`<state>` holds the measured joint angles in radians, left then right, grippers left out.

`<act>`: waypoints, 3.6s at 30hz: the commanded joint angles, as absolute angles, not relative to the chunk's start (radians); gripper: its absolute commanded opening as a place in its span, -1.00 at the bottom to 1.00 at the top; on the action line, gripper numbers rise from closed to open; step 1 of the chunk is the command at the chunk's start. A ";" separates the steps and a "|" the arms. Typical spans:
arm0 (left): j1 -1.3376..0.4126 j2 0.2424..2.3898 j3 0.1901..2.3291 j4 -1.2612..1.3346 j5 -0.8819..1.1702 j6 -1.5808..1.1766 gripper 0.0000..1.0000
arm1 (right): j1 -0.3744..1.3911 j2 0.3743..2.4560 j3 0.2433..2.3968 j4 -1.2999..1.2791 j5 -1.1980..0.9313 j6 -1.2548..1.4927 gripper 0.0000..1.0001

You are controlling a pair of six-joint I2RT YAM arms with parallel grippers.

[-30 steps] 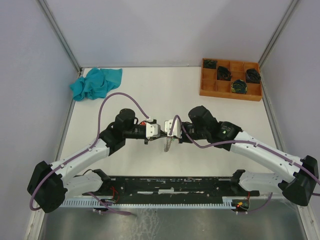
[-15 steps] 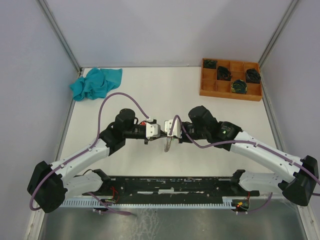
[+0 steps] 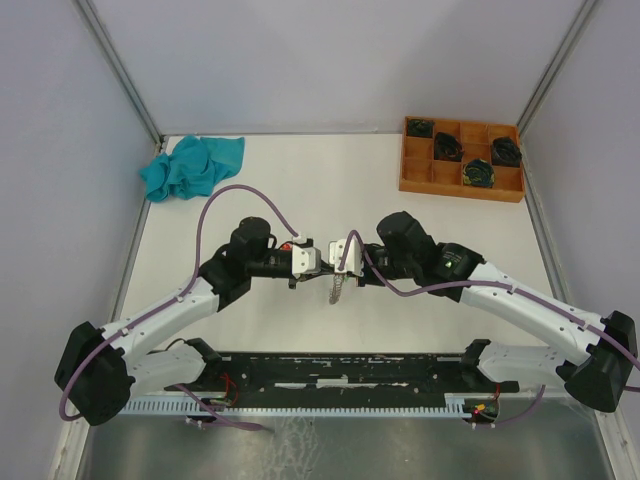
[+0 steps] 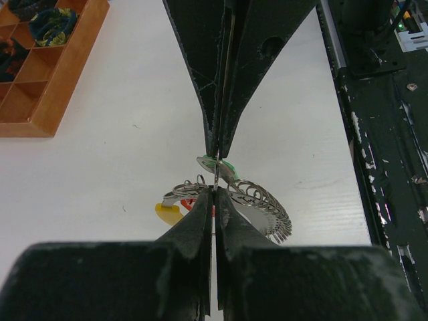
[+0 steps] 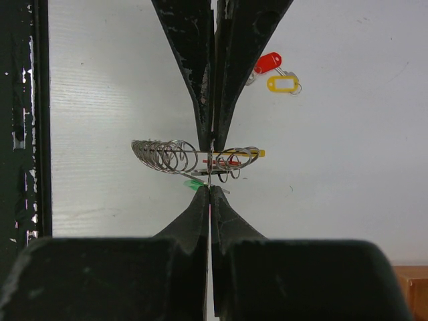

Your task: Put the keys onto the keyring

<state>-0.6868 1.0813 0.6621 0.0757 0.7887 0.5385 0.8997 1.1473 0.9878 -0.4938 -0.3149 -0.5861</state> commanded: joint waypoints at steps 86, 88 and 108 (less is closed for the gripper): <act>-0.698 1.107 0.786 0.062 0.648 0.354 -0.95 | 0.930 1.220 1.086 -0.497 -0.331 -0.601 -0.98; -0.697 1.107 0.788 0.060 0.651 0.352 -0.95 | 0.933 1.221 1.091 -0.498 -0.328 -0.603 -0.98; -0.699 1.106 0.799 0.039 0.688 0.357 -0.95 | 0.963 1.273 1.138 -0.528 -0.348 -0.637 -0.98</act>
